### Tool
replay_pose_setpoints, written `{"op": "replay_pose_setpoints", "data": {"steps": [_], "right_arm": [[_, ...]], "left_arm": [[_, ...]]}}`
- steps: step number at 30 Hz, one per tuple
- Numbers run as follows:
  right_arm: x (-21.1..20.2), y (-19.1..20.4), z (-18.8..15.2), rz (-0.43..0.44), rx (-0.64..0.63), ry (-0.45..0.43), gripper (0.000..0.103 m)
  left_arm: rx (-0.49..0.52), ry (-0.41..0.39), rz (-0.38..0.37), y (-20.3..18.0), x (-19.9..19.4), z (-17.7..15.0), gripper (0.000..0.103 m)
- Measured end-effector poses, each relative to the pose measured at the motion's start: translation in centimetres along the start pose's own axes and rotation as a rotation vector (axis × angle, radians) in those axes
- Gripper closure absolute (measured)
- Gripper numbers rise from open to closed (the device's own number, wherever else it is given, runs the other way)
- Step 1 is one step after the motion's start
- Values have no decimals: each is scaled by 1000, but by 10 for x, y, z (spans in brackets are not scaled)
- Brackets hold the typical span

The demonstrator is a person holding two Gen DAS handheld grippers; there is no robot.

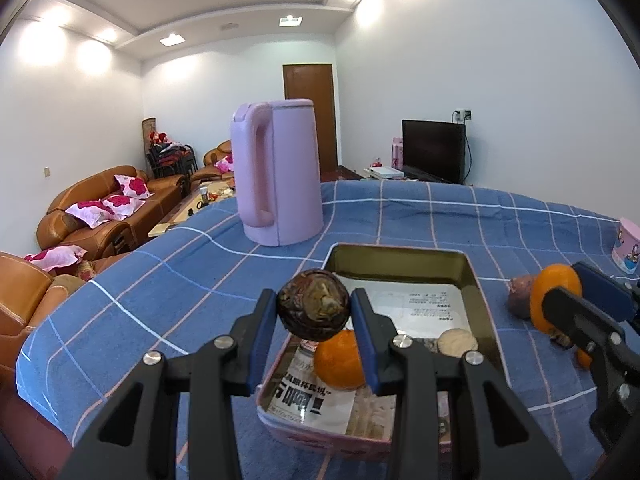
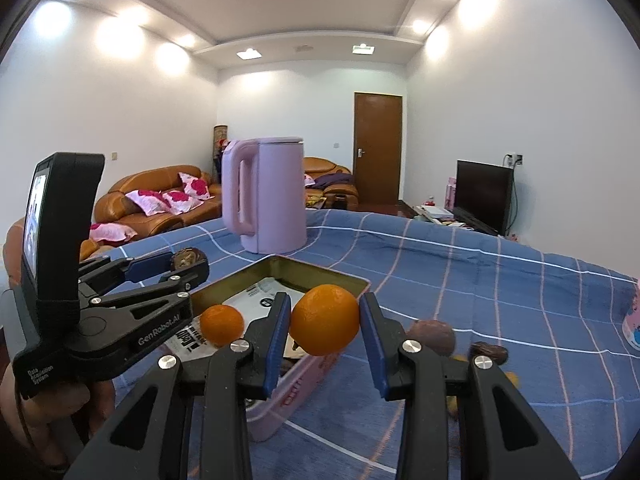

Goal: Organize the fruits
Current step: 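Move the brown fruit in the left gripper over the tin while the right brings the orange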

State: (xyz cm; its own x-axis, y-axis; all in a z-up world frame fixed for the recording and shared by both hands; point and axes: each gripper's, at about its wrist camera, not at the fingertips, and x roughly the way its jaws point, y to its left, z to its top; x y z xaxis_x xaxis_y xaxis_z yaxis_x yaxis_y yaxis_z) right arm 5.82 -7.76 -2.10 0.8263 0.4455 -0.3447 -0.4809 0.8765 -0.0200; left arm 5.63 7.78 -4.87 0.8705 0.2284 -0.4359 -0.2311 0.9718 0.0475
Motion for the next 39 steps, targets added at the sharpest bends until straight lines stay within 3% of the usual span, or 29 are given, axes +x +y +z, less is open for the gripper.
{"op": "replay_pose_setpoints", "data": {"steps": [13,39], "right_arm": [[26,24,2,59,-37,70,65],[51,23,-2,116,-17,216,65]], "left_arm": [[-16,62,-10,14,8,-5,63],[61,138,-22,1,17,-14,62]]}}
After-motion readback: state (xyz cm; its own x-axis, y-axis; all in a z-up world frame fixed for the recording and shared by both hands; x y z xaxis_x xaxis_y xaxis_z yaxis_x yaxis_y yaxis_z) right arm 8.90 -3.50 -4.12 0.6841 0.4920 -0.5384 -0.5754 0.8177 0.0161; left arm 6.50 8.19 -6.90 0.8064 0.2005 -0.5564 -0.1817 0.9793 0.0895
